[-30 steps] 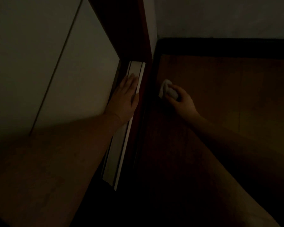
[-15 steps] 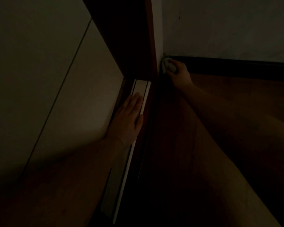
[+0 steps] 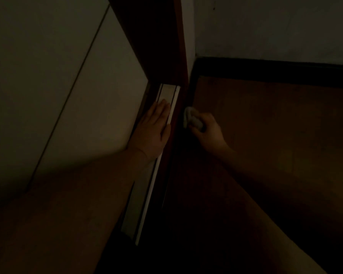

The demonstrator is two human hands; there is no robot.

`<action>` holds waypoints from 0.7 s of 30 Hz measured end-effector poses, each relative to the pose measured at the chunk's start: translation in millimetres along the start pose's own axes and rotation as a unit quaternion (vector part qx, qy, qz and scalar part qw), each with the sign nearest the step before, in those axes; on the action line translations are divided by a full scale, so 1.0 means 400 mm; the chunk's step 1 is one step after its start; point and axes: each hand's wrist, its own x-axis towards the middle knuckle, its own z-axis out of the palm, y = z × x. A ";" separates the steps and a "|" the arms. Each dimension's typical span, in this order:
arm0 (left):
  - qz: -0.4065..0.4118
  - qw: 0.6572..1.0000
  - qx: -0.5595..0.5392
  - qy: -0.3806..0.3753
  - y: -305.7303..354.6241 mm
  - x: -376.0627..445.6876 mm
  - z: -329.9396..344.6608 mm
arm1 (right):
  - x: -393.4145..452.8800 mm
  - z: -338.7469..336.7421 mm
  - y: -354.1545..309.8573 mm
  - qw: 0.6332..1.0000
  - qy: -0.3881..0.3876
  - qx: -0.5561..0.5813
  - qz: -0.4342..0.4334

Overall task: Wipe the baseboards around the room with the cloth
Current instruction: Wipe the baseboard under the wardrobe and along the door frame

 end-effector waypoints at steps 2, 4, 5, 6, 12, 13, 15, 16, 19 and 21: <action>-0.004 1.000 0.004 -0.002 0.001 0.005 -0.003 | -0.075 0.030 0.004 1.000 -0.014 -0.001 -0.008; -0.008 1.000 0.004 -0.004 0.007 0.004 -0.006 | -0.149 0.048 0.003 0.999 -0.036 -0.002 -0.011; -0.010 1.000 0.003 -0.004 0.009 0.003 -0.007 | -0.183 0.056 0.001 0.999 -0.053 -0.003 -0.009; -0.010 1.000 0.002 -0.003 0.010 0.003 -0.008 | -0.217 0.065 -0.001 0.997 -0.071 -0.003 -0.007; -0.013 1.000 -0.003 0.000 0.002 0.003 -0.004 | -0.379 0.089 -0.001 0.983 -0.185 0.004 0.017; -0.013 1.000 -0.002 -0.001 0.001 0.005 -0.002 | -0.376 0.080 -0.001 0.983 -0.183 0.007 0.022; -0.013 1.000 -0.005 0.000 -0.001 0.007 0.000 | -0.325 0.049 0.001 0.991 -0.130 0.014 0.040; -0.012 1.000 -0.007 0.002 -0.001 0.007 0.000 | -0.279 0.025 0.001 0.995 -0.083 0.014 0.051; -0.007 1.000 -0.008 0.009 0.001 0.005 -0.001 | -0.090 -0.070 -0.008 0.998 0.025 -0.020 0.062; -0.006 1.000 -0.014 0.012 0.001 0.003 -0.003 | 0.040 -0.126 -0.024 0.997 0.055 -0.041 0.045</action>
